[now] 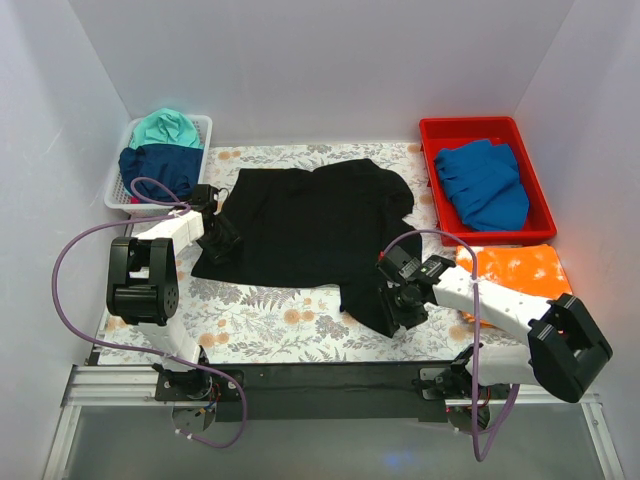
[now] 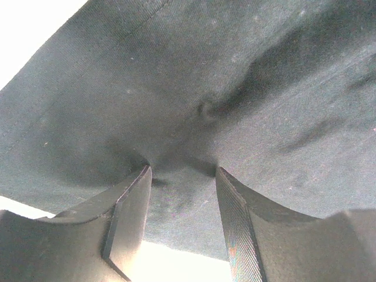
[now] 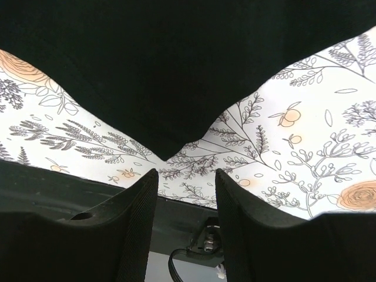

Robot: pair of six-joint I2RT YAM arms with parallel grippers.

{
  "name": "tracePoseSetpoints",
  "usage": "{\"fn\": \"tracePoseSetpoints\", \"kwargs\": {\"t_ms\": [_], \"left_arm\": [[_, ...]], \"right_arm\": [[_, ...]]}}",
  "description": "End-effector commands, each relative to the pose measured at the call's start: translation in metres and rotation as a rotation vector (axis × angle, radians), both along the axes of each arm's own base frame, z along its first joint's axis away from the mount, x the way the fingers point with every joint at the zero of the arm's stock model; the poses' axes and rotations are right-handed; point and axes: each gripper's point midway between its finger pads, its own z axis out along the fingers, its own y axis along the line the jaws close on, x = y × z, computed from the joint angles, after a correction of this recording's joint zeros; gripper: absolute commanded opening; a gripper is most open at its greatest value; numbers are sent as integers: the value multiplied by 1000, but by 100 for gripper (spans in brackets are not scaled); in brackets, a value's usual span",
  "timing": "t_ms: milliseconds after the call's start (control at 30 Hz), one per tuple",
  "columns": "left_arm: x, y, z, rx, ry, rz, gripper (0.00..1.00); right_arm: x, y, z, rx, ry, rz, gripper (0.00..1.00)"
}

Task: Fold and stack the t-shirts
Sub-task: Flatten the tshirt out

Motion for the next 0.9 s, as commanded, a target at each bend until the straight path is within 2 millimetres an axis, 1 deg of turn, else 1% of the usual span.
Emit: {"fn": "tracePoseSetpoints", "kwargs": {"t_ms": [0,167,300,433,533,633,667,767,833,867], "left_arm": [[-24,3,-21,23,87,-13,47],[-26,4,-20,26,91,-17,47],[-25,4,-18,30,89,-22,47],[-23,5,-15,34,85,-27,47],[-23,5,-13,34,81,-27,47],[-23,6,-10,34,75,-28,47],[-23,7,-8,34,72,-24,47],[-24,8,-5,34,66,-23,48],[-23,8,-3,34,60,-22,48],[-23,9,-3,35,58,-22,48]], "right_arm": [[1,12,-5,57,-12,-3,50],[10,19,-14,56,-29,10,51],[11,25,-22,61,-23,16,51],[8,21,-31,22,-4,8,50],[2,15,-38,-8,22,-5,47],[-6,5,-42,-47,49,-25,36],[-8,3,-42,-60,56,-27,29],[-18,-11,-43,-115,78,-40,16],[-21,-18,-43,-134,82,-49,12],[-23,-22,-42,-152,82,-53,7]]}}
